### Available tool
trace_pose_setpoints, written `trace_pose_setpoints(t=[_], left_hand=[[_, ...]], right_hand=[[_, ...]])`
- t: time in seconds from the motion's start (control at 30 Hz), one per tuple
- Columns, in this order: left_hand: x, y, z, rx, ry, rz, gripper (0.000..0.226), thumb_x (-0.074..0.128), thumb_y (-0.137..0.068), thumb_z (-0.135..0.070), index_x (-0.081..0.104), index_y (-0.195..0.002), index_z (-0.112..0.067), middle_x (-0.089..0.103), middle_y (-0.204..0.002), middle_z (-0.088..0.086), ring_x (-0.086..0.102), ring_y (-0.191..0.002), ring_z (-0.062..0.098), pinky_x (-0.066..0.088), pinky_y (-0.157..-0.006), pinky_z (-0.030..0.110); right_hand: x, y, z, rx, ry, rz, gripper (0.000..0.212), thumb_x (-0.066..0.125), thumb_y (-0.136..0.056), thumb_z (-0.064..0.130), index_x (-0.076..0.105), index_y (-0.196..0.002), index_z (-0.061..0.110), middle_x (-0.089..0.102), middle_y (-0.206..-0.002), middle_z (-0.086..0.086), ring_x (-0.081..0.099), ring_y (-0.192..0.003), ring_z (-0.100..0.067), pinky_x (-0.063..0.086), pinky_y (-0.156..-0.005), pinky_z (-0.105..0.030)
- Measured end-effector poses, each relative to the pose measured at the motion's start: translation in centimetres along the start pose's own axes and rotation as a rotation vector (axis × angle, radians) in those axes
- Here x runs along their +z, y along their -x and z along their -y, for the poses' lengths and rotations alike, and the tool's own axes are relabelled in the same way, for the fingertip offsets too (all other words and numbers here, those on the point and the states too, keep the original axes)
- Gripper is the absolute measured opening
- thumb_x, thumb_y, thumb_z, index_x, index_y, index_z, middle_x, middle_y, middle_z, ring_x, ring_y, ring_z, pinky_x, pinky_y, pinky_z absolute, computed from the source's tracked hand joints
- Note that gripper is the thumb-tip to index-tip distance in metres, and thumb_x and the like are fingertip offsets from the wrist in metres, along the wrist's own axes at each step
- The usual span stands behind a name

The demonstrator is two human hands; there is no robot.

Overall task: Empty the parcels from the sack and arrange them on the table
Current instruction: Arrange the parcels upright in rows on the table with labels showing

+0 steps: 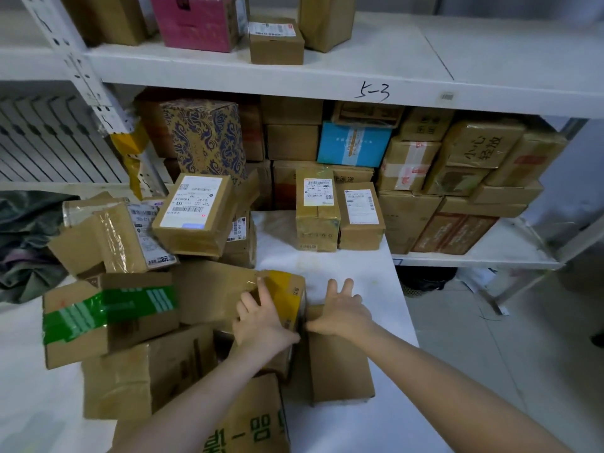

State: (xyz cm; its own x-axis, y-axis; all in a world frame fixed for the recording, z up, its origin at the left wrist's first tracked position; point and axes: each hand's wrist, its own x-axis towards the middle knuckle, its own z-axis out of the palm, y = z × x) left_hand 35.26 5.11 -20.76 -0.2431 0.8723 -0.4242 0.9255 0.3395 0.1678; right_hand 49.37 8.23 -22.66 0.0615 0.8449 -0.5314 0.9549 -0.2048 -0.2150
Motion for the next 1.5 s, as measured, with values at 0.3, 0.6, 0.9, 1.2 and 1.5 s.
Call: trace_pose_setpoints(t=[0.3,0.6,0.9,1.2,1.5], left_hand=[[-2.9,0.8,0.9,0.035,0.316,-0.094,0.119,0.081,-0.058,-0.052,0.007,-0.149,-0.030,0.029,-0.138,0.015,0.029,-0.132,0.036,0.033,-0.106,0.046],[-7.7,0.7,2.4,0.049,1.286,0.196,0.090,0.075,-0.075,-0.013,0.025,-0.149,-0.025,0.059,-0.114,0.005,0.061,-0.097,0.025,0.051,-0.074,0.036],[-9.3,-0.4,3.0,0.149,1.373,0.363,0.093,0.077,-0.068,-0.012,0.031,-0.148,-0.025,0.057,-0.129,0.013,0.062,-0.106,0.032,0.053,-0.087,0.044],[-11.0,-0.3,2.1,0.557,0.715,0.365,0.107,0.076,-0.055,-0.028,0.023,-0.147,-0.037,0.040,-0.138,0.001,0.046,-0.115,0.013,0.042,-0.081,0.024],[-11.7,-1.0,-0.5,0.844,0.162,0.169,0.110,0.080,-0.064,-0.036,0.010,-0.149,-0.040,0.029,-0.138,-0.003,0.028,-0.131,0.018,0.038,-0.107,0.042]], right_hand=[[1.9,2.1,-2.5,0.108,-0.132,0.001,0.134,0.079,-0.057,0.055,-0.014,-0.150,0.027,0.012,-0.143,-0.013,0.041,-0.125,-0.037,0.049,-0.092,-0.041],[-1.1,1.5,-5.5,0.144,-0.580,0.155,0.119,0.080,-0.056,0.049,0.012,-0.147,0.014,0.037,-0.141,-0.014,0.044,-0.125,-0.032,0.045,-0.100,-0.041],[-1.0,1.0,-3.2,-0.009,-0.661,0.226,0.094,0.077,-0.081,0.025,0.017,-0.152,0.014,0.034,-0.150,-0.013,0.043,-0.130,-0.031,0.045,-0.094,-0.041],[-9.2,1.3,-3.2,-0.301,-1.262,0.133,0.066,0.077,-0.072,0.052,0.053,-0.129,0.028,0.064,-0.124,0.000,0.060,-0.116,-0.019,0.049,-0.089,-0.035],[-11.5,1.3,-3.7,-0.410,-0.773,0.432,0.109,0.089,-0.050,0.022,0.028,-0.139,0.036,0.056,-0.133,-0.002,0.053,-0.124,-0.023,0.040,-0.108,-0.049]])
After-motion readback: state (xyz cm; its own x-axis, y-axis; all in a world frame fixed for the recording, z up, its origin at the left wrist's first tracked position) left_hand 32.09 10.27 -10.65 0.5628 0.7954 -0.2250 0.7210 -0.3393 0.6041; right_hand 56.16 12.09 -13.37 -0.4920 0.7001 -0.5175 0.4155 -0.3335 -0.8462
